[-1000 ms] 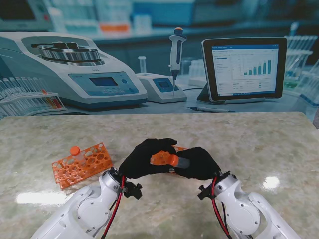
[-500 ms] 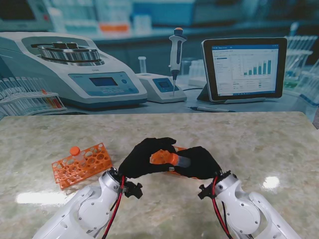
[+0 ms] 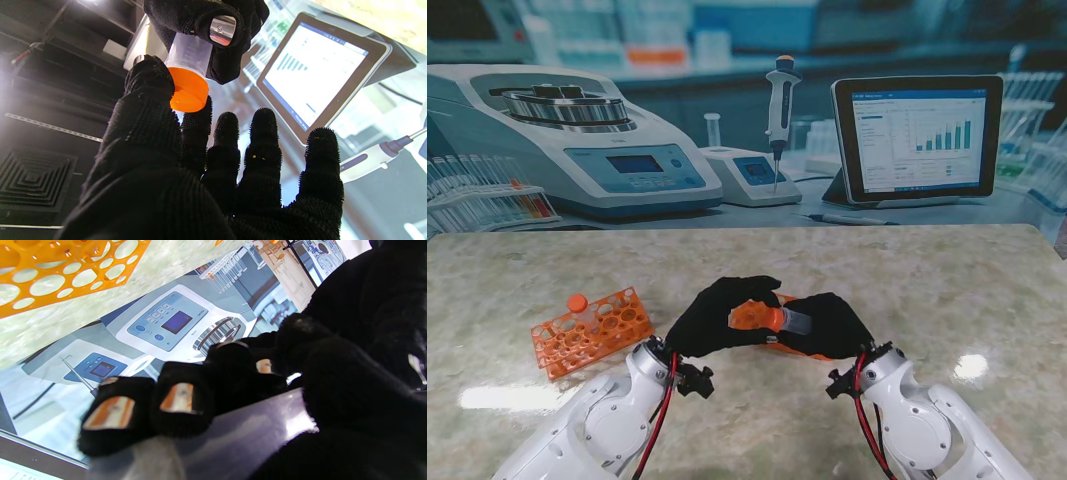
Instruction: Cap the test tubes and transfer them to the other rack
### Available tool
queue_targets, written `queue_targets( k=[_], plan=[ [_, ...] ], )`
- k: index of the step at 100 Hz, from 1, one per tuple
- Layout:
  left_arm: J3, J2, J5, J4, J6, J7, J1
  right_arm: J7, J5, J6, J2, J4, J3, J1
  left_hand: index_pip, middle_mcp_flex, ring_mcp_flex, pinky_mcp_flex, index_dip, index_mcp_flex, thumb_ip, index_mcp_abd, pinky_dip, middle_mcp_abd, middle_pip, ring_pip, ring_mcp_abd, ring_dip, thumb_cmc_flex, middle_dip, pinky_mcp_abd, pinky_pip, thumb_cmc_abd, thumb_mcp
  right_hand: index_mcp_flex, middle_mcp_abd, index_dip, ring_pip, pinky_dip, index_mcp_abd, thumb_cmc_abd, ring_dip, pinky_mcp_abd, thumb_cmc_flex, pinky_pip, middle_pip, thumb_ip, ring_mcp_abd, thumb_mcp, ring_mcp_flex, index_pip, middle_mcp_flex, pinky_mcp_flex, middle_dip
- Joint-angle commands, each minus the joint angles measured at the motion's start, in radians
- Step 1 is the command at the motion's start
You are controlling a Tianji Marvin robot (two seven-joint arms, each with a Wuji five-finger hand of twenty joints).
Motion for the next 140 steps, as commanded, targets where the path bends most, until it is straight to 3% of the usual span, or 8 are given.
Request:
queue_targets(
  k=[1,140],
  plan=[
    [0.008,-0.003,0.0,-0.004,0.002,-0.008,0.0,0.005,0.004,0.003,-0.004,-0.007,-0.005,-0.002,0.204,0.017,0.019,-0.004,0.045,0.067,0.039,-0.163,-0.001,-0.031,0.001,0.002,-0.03,0.007,0.144,0.018,0.003,0.029,0.066,0.136,0.046,-0.02,0.024,0.201,0.054,-0.001,0.022,0.067,-0.06,0.014,0.273,0.019,-0.016,-0.13,0.006,0.017,0.067,0.041,0.059,0.016],
    [0.008,0.004,0.004,0.003,0.01,-0.028,0.004,0.002,0.004,0.004,-0.005,-0.004,-0.009,0.003,0.186,0.023,0.023,-0.008,0.031,0.088,0.042,-0.15,-0.003,-0.027,0.0,0.001,-0.027,0.008,0.148,0.017,0.006,0.026,0.074,0.134,0.046,-0.02,0.024,0.201,0.054,-0.001,0.023,0.067,-0.06,0.016,0.273,0.018,-0.016,-0.13,0.006,0.017,0.067,0.041,0.059,0.017]
  ],
)
